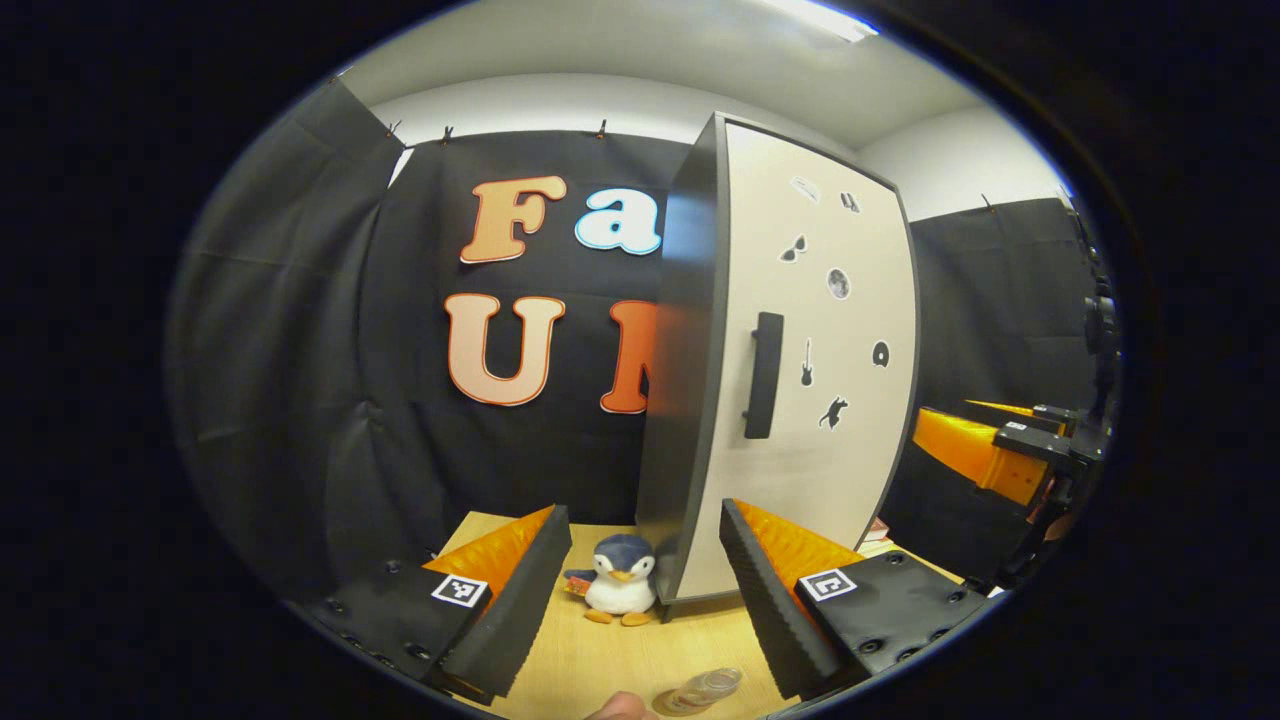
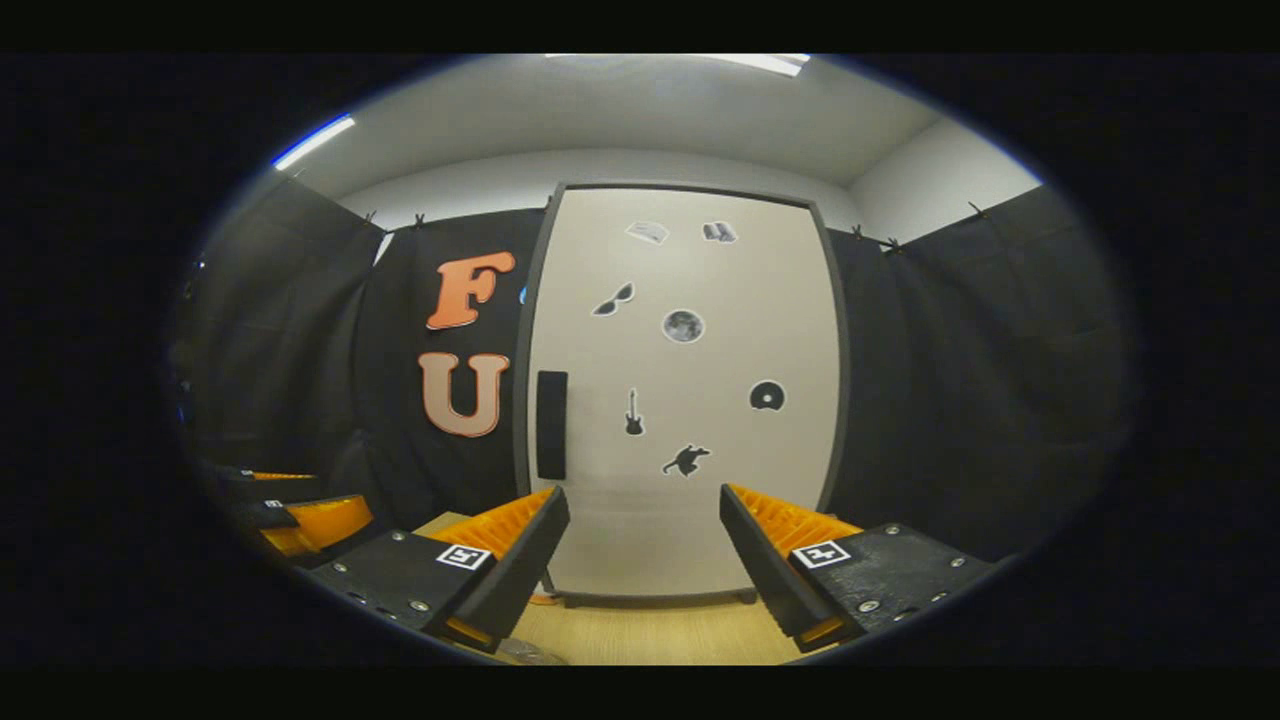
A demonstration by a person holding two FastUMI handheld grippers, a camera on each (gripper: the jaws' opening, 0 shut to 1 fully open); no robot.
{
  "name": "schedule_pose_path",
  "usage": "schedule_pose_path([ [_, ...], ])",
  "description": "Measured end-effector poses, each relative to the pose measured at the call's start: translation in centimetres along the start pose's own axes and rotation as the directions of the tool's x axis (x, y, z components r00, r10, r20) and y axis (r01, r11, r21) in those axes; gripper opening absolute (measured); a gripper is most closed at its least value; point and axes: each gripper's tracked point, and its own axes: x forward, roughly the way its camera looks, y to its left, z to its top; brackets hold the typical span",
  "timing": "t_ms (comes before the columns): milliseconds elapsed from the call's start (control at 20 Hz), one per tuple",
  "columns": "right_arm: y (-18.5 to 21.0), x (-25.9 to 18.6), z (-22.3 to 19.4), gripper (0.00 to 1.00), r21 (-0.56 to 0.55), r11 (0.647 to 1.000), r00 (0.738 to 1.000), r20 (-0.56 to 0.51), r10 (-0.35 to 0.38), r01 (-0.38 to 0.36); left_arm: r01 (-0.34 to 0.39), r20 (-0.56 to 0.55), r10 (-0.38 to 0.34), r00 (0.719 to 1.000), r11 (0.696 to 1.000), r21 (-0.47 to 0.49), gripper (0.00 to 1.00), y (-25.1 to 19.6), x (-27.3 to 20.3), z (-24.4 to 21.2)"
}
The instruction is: Open the cabinet door with the right hand, grasp the bottle in the cabinet with the left hand and place it on the coaster, then close the cabinet door with the right hand.
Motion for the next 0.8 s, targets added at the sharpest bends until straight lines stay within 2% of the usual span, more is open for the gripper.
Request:
schedule_pose_path([
  [300,-4.7,-2.7,-0.2,0.94,0.026,1.000,1.000,0.006,-0.017,0.017,-0.039,0.044,0.037,0.998,0.998,0.055,0.98,-4.4,-0.7,1.8],
  [800,-7.4,-1.8,-0.8,0.94,0.046,0.997,0.998,0.013,0.068,-0.069,-0.142,0.062,0.138,0.988,0.988,0.057,0.98,-7.0,-2.2,2.0],
])
